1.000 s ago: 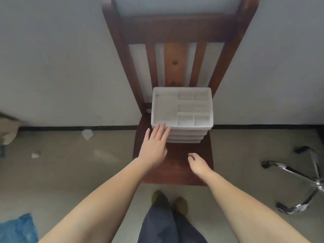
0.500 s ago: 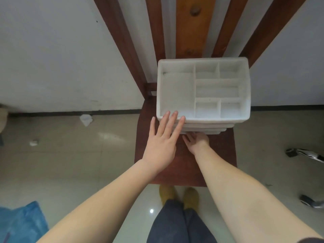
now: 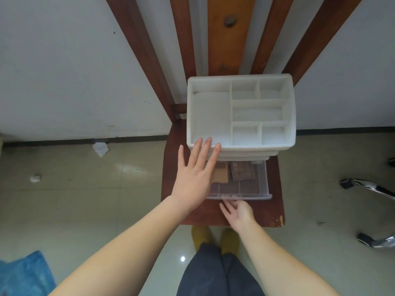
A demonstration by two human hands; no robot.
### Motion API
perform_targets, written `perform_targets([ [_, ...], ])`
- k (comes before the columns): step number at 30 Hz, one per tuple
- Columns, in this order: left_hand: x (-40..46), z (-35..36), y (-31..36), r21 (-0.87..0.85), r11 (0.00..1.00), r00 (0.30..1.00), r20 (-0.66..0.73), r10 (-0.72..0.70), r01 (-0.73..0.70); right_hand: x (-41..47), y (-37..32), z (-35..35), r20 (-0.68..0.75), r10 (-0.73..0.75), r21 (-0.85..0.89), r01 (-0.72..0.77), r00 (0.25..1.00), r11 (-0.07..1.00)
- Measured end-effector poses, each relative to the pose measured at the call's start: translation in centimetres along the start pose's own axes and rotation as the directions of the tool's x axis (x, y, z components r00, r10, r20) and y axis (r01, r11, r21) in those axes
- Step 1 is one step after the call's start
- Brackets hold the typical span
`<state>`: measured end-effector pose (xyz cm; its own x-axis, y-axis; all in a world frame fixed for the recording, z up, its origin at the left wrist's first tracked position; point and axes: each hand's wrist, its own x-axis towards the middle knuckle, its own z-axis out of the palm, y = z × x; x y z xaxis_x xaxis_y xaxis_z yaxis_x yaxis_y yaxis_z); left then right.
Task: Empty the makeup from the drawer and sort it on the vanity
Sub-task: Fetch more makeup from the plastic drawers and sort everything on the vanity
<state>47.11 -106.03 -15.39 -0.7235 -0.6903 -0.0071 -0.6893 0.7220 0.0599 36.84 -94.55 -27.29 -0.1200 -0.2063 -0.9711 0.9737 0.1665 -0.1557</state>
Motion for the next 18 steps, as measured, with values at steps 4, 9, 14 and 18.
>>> perform_targets([
  [4,0.1,0.0,0.1,-0.017,1.000,1.000,0.003,-0.001,0.001,-1.0,0.2,-1.5,0.071,0.026,-0.057,-0.022,0.997,0.998],
  [9,-2.2,1.3,0.0,-0.129,0.942,0.951,-0.018,0.309,-0.309,-5.0,-3.2,-0.5,0.163,0.081,-0.819,0.089,0.983,0.566],
  [14,-2.4,5.3,1.3,-0.307,0.945,0.840,0.480,0.254,-0.110,-5.5,-7.7,1.4,0.588,-0.297,-0.807,0.570,0.752,-0.155],
  [18,1.0,9.2,2.2,-0.108,0.992,0.872,0.490,-0.006,0.067,-1.3,-8.6,2.2,0.708,-0.084,-0.445,0.351,0.702,-0.824],
])
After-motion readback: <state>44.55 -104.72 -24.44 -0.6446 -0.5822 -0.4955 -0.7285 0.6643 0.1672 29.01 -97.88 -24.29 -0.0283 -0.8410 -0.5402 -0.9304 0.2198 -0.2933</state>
